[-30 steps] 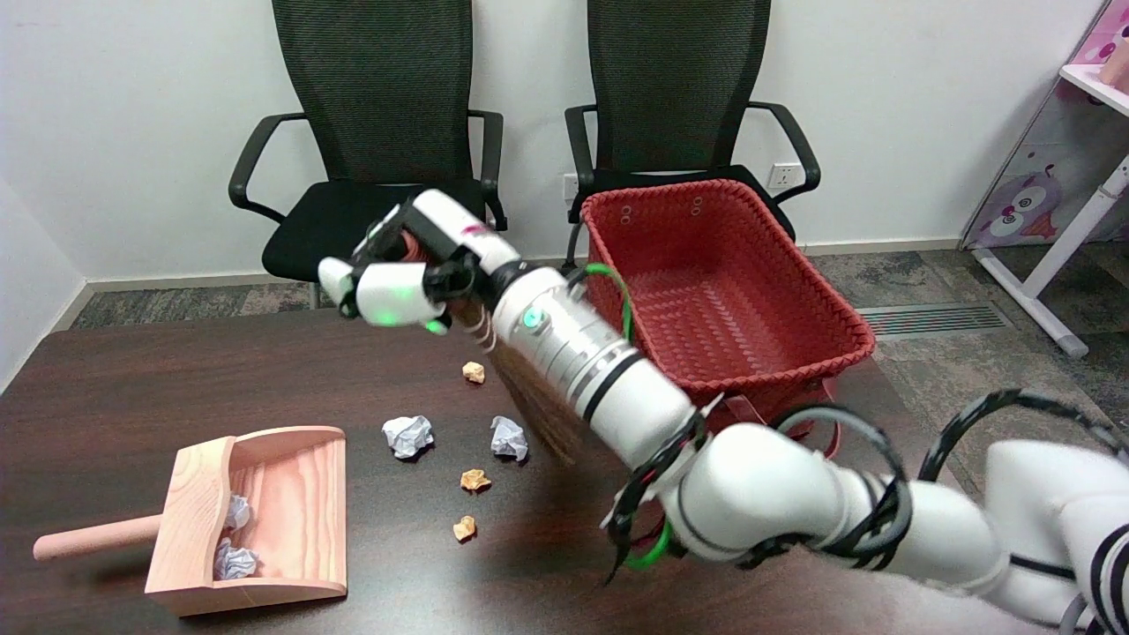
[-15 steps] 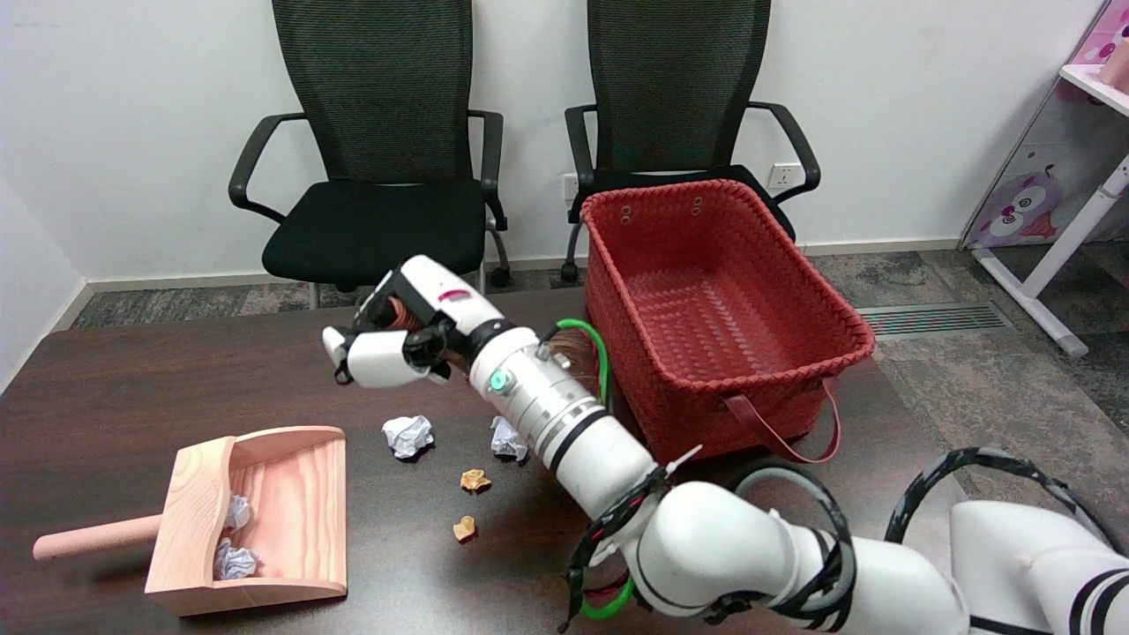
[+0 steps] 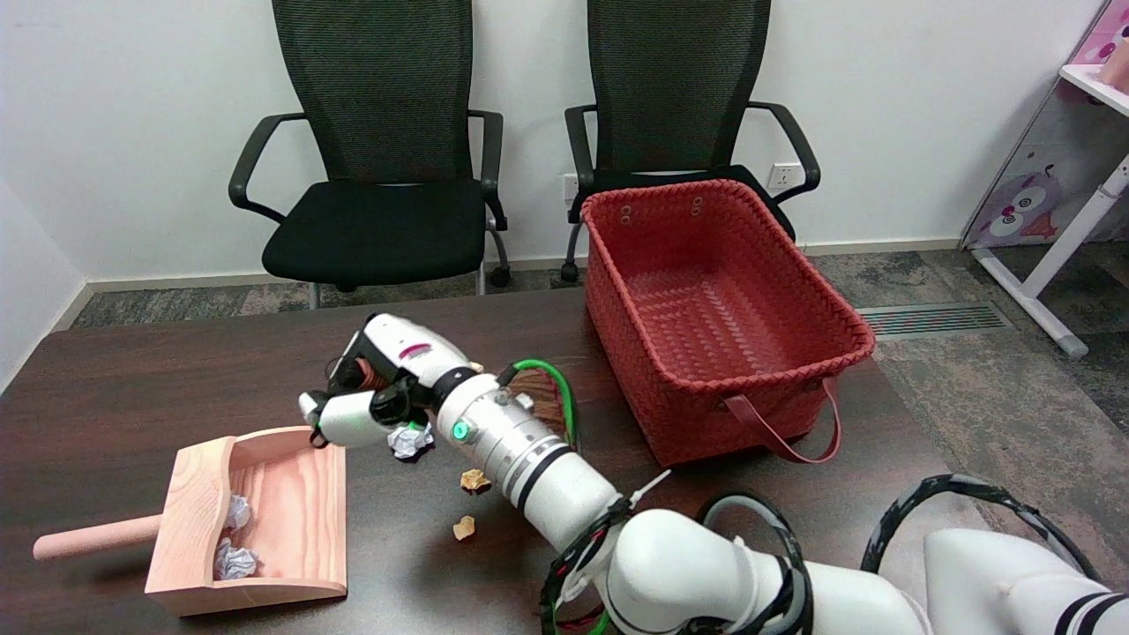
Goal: Sweep the paper ball into the dustpan.
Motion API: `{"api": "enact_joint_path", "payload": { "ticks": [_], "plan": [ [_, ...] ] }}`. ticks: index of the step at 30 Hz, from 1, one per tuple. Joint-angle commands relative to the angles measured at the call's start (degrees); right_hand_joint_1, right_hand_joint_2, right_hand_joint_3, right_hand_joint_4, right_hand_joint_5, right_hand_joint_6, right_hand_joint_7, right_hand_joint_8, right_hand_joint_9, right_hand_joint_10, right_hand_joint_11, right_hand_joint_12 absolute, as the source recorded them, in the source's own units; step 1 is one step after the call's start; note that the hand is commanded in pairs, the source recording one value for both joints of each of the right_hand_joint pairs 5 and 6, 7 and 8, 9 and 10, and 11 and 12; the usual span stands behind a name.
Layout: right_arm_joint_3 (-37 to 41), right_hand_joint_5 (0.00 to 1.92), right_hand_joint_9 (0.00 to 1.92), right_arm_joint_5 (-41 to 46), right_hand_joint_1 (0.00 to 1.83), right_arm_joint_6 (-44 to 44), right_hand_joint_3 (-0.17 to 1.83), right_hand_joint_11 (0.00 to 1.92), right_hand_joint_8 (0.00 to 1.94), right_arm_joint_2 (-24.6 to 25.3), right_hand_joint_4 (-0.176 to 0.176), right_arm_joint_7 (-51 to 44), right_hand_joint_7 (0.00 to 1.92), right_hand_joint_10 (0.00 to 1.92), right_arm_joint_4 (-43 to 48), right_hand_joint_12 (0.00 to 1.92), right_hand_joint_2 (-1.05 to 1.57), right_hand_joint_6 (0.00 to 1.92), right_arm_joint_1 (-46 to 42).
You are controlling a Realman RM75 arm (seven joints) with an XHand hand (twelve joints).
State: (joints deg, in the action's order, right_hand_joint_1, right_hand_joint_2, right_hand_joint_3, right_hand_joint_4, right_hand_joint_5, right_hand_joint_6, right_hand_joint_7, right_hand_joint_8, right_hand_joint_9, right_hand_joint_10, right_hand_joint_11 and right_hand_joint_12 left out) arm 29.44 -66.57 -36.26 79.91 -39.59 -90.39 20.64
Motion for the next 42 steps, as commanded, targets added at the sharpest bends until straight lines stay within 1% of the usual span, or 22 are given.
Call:
{"api": "enact_joint_path", "payload": {
  "ticks": [1, 6, 9, 12, 15, 18, 23, 26, 28, 30, 32, 37, 39, 42],
  "plan": [
    [0.1, 1.92, 1.92, -0.5, 0.8, 7.2, 1.7, 1.92, 1.92, 4.5, 0.034, 13.8, 1.92, 1.92, 7.2, 1.92, 1.02, 1.92, -0.2],
    [0.1, 1.92, 1.92, -0.4, 0.78, 7.6, 1.72, 1.92, 1.92, 5.9, 0.03, 18.6, 1.92, 1.92, 9.4, 1.92, 0.94, 1.92, 0.1],
    [0.4, 1.92, 1.92, -0.3, 0.78, 9.0, 1.72, 1.92, 1.92, 6.7, 0.027, 24.1, 1.92, 1.92, 11.5, 1.92, 0.9, 1.92, -0.2],
    [0.5, 1.92, 1.92, 1.9, 0.77, 10.9, 1.76, 1.92, 1.92, 7.1, 0.021, 30.6, 1.92, 1.92, 13.4, 1.92, 0.79, 1.92, -0.4],
    [0.5, 1.92, 1.92, 3.4, 0.76, 13.2, 1.83, 1.92, 1.92, 7.1, 0.013, 37.0, 1.92, 1.92, 14.9, 1.92, 0.6, 1.92, 0.0],
    [0.6, 1.92, 1.92, 2.8, 0.75, 13.4, 1.83, 1.92, 1.92, 7.4, 0.009, 40.2, 1.92, 1.92, 15.6, 1.92, 0.5, 1.92, 0.5],
    [0.9, 1.92, 1.92, 2.0, 0.74, 12.8, 1.76, 1.92, 1.92, 7.8, 0.004, 44.9, 1.92, 1.92, 15.8, 1.92, 0.46, 1.92, 1.3],
    [1.0, 1.92, 1.92, -3.2, 0.73, 11.3, 1.76, 1.92, 1.92, 7.8, 0.003, 49.5, 1.92, 1.92, 15.9, 1.92, 0.4, 1.92, 1.9],
    [1.2, 1.92, 1.92, -10.1, 0.74, 9.8, 1.72, 1.92, 1.92, 7.7, 0.003, 53.6, 1.92, 1.92, 15.8, 1.92, 0.37, 1.92, 2.3],
    [1.5, 1.92, 1.92, -16.9, 0.74, 7.6, 1.66, 1.91, 1.92, 7.2, 0.002, 60.1, 1.92, 1.92, 15.4, 1.91, 0.36, 1.92, 2.7],
    [1.4, 1.92, 1.92, -21.9, 0.75, 5.5, 1.6, 1.9, 1.92, 7.0, 0.002, 65.5, 1.92, 1.92, 15.2, 1.9, 0.36, 1.92, 3.0],
    [0.1, 1.92, 1.92, -30.3, 0.78, 1.1, 1.53, 1.87, 1.92, 6.9, 0.002, 76.0, 1.92, 1.92, 14.9, 1.87, 0.31, 1.92, 3.7],
    [0.1, 1.92, 1.92, -35.5, 0.79, 0.3, 1.53, 1.85, 1.92, 6.5, 0.001, 80.0, 1.92, 1.92, 14.9, 1.85, 0.29, 1.92, 3.8],
    [0.0, 1.92, 1.92, -41.1, 0.8, -3.2, 1.48, 1.84, 1.92, 5.9, -0.002, 88.3, 1.92, 1.92, 15.1, 1.84, 0.33, 1.92, 4.0]
  ]
}}
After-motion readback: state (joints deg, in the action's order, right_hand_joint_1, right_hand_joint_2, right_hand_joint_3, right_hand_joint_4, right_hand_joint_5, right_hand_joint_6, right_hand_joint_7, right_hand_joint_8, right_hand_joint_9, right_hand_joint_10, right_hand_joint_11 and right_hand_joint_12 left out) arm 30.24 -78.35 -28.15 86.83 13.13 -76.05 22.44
